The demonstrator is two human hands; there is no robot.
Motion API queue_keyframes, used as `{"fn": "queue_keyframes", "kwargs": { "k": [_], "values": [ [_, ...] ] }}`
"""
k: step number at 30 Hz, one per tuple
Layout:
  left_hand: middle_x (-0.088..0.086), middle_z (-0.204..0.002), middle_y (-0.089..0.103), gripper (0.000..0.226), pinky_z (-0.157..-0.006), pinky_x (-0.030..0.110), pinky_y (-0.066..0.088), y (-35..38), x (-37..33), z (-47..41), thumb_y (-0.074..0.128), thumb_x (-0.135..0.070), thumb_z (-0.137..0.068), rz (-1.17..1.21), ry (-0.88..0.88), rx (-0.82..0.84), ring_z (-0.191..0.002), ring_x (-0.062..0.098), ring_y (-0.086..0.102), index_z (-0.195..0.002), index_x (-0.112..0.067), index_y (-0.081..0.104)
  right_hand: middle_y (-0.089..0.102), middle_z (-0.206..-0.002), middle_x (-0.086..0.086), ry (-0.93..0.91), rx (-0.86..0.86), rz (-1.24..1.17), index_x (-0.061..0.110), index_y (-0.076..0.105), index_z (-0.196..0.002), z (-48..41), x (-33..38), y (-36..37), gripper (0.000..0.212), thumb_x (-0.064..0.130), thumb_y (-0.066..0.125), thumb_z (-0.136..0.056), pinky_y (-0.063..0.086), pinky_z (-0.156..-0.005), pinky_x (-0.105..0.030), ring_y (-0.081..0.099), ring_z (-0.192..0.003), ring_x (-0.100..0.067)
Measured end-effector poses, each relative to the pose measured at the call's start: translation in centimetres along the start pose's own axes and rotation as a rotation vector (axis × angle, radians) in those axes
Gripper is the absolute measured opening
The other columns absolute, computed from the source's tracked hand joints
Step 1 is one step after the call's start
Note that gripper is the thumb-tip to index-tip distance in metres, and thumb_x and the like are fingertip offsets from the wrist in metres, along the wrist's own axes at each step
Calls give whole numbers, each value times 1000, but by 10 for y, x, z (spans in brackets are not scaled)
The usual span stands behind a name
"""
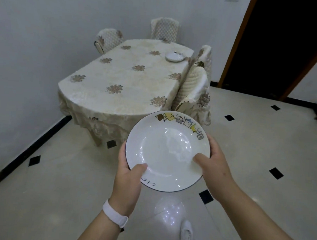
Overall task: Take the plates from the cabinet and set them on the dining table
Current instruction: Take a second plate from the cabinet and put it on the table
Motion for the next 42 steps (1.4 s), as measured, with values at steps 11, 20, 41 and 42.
{"fn": "queue_keyframes", "kwargs": {
  "k": [11, 20, 41, 42],
  "values": [
    [-8, -118, 67, 68, -73, 20, 54, 179, 25, -107, 53, -2, -69, 14, -21, 81, -104, 12, 65, -125, -41, 55, 70, -107, 7, 25, -77, -20, 39, 55, -123, -118, 15, -147, 64, 11, 50, -66, 57, -68, -31, 68, -96, -19],
    [-12, -120, 66, 71, -76, 25, 55, 264, 42, -177, 54, -3, -69, 12, -59, 166, -108, 12, 64, -122, -50, 56, 68, -106, 21, 12, -134, -1, 55, 55, -113, -186, 23, -213, 63, 11, 50, -68, 54, -66, -19, 66, -94, -4],
    [-6, -123, 65, 69, -81, 47, 57, 282, 102, -520, 54, -5, -66, 145, -166, 16, -111, 25, 62, -122, -45, 57, 68, -111, 19, 69, -53, 118, 52, 53, -120, -545, 33, -161, 67, 10, 48, -67, 55, -68, -20, 65, -100, -4],
    [-5, -123, 65, 69, -81, 47, 57, 283, 98, -538, 54, -3, -67, 154, -152, 12, -111, 25, 62, -123, -43, 57, 68, -110, 19, 61, -44, 120, 50, 52, -122, -563, 39, -156, 67, 11, 48, -67, 55, -68, -20, 65, -99, -3]
  ]
}}
Point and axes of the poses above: each hand's wrist, its own z-axis away from the middle knuckle, its own y-axis out of the palm, x = y × z, the point moved 9 cm from there along -z, towards the middle knuckle
